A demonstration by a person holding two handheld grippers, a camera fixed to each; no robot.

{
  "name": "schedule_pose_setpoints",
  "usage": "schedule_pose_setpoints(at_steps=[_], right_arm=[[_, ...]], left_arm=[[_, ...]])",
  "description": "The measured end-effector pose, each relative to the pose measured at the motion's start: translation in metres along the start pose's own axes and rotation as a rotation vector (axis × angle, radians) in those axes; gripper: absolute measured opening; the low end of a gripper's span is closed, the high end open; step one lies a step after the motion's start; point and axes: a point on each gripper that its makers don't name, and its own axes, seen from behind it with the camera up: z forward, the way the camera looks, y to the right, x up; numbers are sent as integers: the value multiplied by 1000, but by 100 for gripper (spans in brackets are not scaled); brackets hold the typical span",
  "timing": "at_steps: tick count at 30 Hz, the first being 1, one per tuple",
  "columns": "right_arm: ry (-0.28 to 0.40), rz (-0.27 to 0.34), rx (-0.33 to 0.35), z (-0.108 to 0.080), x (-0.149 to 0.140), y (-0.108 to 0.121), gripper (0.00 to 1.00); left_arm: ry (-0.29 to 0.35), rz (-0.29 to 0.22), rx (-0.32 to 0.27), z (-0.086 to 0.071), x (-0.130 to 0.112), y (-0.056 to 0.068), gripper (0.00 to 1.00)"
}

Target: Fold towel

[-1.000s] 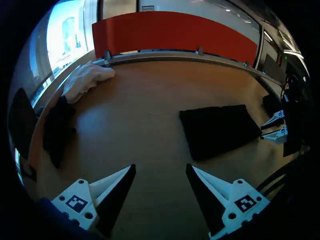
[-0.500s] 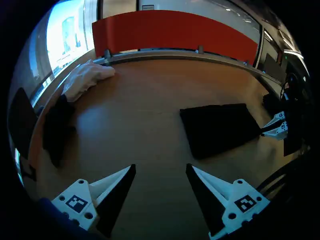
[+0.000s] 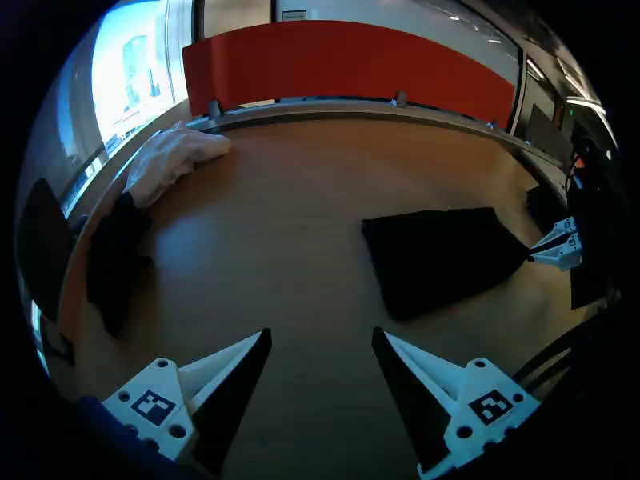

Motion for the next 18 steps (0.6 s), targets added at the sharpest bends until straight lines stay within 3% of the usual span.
schedule_pose_setpoints(at_steps=[6, 18], right_arm=[[74, -1, -16, -20, 36, 2, 5], [187, -86, -56, -65, 105, 12, 5]], left_arm=[[6, -1, 4, 0, 4, -3, 93], [21, 7, 1, 0, 14, 2, 93]])
